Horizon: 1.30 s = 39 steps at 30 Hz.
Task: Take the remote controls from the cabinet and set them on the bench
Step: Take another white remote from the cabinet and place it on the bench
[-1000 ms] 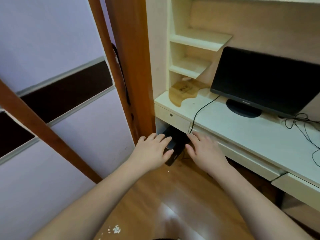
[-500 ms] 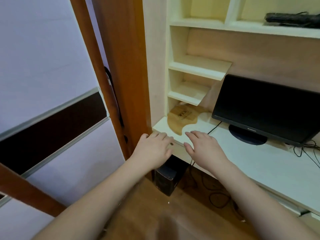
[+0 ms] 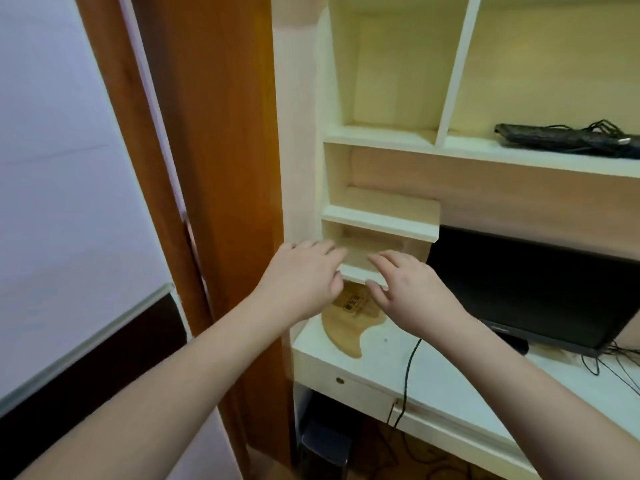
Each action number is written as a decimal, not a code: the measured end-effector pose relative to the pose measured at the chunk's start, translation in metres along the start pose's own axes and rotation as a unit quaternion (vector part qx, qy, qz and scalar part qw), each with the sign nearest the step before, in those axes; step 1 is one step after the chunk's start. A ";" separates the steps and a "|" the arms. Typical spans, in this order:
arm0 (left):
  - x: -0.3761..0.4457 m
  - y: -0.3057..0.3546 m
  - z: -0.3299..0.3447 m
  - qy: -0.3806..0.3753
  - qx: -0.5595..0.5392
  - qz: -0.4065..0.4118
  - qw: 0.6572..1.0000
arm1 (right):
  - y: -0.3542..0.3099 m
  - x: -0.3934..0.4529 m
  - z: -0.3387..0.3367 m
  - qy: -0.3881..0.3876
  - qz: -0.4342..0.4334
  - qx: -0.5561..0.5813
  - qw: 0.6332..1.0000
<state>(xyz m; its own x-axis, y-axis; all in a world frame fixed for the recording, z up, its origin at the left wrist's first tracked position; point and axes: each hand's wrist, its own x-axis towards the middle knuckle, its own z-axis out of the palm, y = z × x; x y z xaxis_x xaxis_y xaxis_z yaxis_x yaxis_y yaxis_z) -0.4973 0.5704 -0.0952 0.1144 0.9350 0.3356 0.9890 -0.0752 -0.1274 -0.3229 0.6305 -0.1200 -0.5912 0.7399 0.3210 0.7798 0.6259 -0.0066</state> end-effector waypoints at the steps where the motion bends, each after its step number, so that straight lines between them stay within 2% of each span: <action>1: 0.013 -0.004 -0.005 0.012 -0.001 0.006 1.000 | 0.004 0.011 -0.006 0.006 -0.002 -0.004 1.000; 11: 0.143 -0.018 -0.045 0.046 0.011 0.022 0.999 | 0.068 0.116 -0.064 0.070 -0.019 -0.027 0.997; 17: 0.207 -0.020 -0.061 0.086 0.050 0.003 0.995 | 0.106 0.170 -0.097 0.121 -0.024 -0.027 0.992; 22: 0.247 -0.028 -0.084 0.197 0.116 -0.008 0.973 | 0.126 0.206 -0.123 0.177 -0.033 -0.024 0.983; 28: 0.290 -0.048 -0.117 0.296 0.089 -0.004 0.951 | 0.139 0.233 -0.181 0.235 -0.035 -0.002 0.971; 34: 0.333 -0.070 -0.138 0.322 0.037 -0.005 0.946 | 0.130 0.262 -0.228 0.299 -0.033 -0.020 0.954; 39: 0.357 -0.091 -0.150 0.346 -0.029 0.020 0.938 | 0.120 0.303 -0.258 0.311 -0.008 -0.019 0.950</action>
<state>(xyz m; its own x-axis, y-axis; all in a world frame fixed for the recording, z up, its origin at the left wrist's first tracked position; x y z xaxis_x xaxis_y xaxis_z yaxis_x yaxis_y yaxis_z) -0.5323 0.8591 0.1763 0.1648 0.4836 0.8596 0.9839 -0.1420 -0.1087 -0.3553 0.8665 0.2206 -0.3767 0.4349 0.8179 0.7855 0.6179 0.0331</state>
